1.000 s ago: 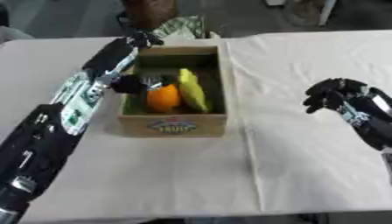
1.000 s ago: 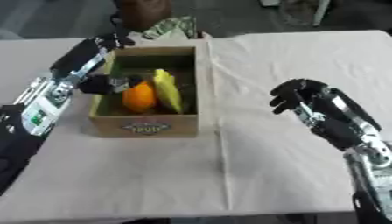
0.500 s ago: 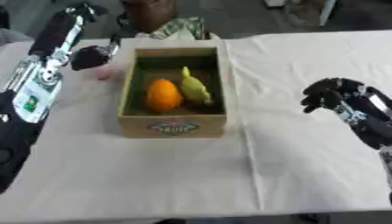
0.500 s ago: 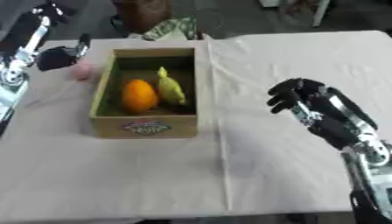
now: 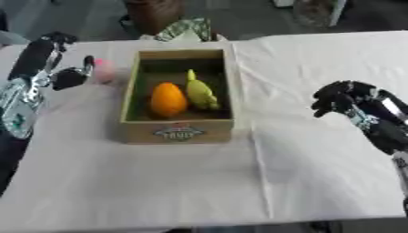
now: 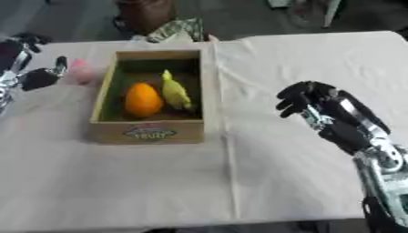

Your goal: Pick up objects on the table and place them in the box.

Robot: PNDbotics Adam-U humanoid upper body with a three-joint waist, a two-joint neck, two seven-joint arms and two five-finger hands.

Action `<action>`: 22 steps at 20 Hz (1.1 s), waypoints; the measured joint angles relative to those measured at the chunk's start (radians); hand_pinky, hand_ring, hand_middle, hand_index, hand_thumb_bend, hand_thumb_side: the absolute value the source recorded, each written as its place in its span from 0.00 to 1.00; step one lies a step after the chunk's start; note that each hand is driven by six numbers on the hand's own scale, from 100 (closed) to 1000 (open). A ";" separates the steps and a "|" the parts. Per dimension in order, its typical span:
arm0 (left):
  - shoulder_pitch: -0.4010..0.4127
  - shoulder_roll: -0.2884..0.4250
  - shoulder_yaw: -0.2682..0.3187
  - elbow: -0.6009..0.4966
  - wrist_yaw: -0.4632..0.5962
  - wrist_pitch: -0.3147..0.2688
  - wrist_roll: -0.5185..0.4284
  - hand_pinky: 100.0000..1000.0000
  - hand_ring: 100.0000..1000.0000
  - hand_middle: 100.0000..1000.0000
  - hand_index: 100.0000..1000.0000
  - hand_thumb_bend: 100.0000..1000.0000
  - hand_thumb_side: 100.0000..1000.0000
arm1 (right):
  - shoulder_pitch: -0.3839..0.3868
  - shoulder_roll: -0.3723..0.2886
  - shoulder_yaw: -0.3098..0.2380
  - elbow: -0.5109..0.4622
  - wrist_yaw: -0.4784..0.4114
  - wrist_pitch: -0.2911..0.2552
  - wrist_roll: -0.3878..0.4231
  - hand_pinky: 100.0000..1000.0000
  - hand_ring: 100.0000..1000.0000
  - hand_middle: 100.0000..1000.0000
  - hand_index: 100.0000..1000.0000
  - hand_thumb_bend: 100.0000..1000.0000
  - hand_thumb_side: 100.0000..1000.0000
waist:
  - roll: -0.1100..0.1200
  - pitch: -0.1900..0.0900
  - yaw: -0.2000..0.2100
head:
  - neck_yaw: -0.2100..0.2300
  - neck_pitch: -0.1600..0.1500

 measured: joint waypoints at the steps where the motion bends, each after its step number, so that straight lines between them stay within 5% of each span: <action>1: -0.002 -0.004 0.002 0.014 -0.009 -0.003 0.005 0.69 0.70 0.71 0.83 0.14 0.43 | 0.000 0.000 0.000 0.000 0.000 0.000 0.000 0.58 0.63 0.63 0.68 0.00 0.45 | 0.000 0.000 0.000 | 0.000 0.000; 9: -0.012 -0.023 0.015 0.087 -0.060 -0.007 0.044 0.69 0.70 0.72 0.83 0.23 0.54 | -0.002 0.000 0.001 0.000 0.000 -0.005 0.006 0.58 0.63 0.63 0.68 0.00 0.45 | -0.012 0.016 -0.023 | 0.001 -0.009; 16: -0.019 -0.024 0.030 0.119 -0.079 0.008 0.077 0.65 0.65 0.68 0.82 0.19 0.47 | -0.019 0.000 0.007 0.000 0.002 -0.016 0.010 0.58 0.63 0.63 0.68 0.00 0.45 | -0.020 0.047 -0.060 | 0.008 -0.026; 20: -0.023 -0.024 0.040 0.127 -0.086 0.020 0.103 0.52 0.47 0.47 0.65 0.00 0.13 | -0.024 0.000 0.007 0.000 0.006 -0.022 0.013 0.58 0.63 0.63 0.68 0.00 0.45 | -0.020 0.054 -0.075 | 0.011 -0.033; 22: -0.026 -0.024 0.045 0.127 -0.085 0.025 0.128 0.44 0.36 0.35 0.53 0.00 0.19 | -0.027 0.000 0.007 0.000 0.006 -0.022 0.013 0.58 0.63 0.63 0.68 0.00 0.45 | -0.020 0.055 -0.079 | 0.013 -0.035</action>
